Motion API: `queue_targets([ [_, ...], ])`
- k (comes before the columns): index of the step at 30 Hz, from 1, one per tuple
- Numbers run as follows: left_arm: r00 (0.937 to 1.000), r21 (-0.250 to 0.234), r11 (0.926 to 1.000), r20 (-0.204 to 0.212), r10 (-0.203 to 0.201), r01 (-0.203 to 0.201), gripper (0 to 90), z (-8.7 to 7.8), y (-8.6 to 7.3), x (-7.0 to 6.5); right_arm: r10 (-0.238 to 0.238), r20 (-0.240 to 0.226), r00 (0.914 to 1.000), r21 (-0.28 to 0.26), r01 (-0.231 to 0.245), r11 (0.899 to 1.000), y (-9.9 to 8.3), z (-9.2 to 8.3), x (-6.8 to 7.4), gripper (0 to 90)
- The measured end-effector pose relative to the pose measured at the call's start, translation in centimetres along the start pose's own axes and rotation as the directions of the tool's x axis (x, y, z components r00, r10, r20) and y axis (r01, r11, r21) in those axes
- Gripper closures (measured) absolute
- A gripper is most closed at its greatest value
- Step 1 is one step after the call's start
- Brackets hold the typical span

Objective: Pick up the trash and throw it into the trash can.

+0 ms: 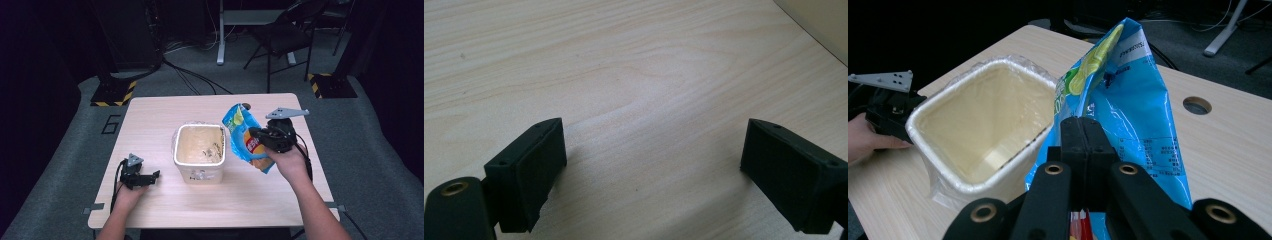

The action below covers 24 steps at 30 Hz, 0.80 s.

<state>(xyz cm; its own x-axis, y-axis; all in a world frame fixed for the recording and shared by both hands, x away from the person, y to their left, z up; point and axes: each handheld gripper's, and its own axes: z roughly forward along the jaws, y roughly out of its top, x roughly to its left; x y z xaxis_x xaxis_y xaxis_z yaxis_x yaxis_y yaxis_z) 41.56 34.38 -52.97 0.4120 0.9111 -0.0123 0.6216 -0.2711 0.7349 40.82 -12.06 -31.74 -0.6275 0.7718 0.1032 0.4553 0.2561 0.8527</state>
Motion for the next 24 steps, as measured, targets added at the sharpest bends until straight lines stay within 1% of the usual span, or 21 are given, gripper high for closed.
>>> queue_targets([
  [3, 1.0, 0.0, 1.0, 0.0, 0.0, 0.0, 10.7, 0.0, 0.0, 0.0, -0.003, -0.006, 1.0, -0.008, 0.003, 1.0, 0.6, 0.2, 0.3, 89.7],
  [9, 1.0, 0.001, 1.0, 0.0, 0.0, 0.0, 10.7, 0.0, 0.0, 0.0, -0.011, -0.036, 0.9993, -0.024, 0.01, 1.0, 2.0, 0.7, 1.0, 89.8],
  [16, 1.0, 0.001, 1.0, 0.0, 0.0, 0.0, 10.6, 0.0, 0.0, 0.0, -0.023, -0.053, 0.9983, -0.035, 0.021, 0.999, 3.1, 1.7, 2.0, 89.8],
  [24, 1.0, 0.001, 1.0, 0.0, 0.0, 0.0, 10.6, 0.0, 0.0, 0.0, -0.048, -0.073, 0.9962, -0.037, 0.045, 0.998, 4.4, 2.8, 3.3, 89.8],
])
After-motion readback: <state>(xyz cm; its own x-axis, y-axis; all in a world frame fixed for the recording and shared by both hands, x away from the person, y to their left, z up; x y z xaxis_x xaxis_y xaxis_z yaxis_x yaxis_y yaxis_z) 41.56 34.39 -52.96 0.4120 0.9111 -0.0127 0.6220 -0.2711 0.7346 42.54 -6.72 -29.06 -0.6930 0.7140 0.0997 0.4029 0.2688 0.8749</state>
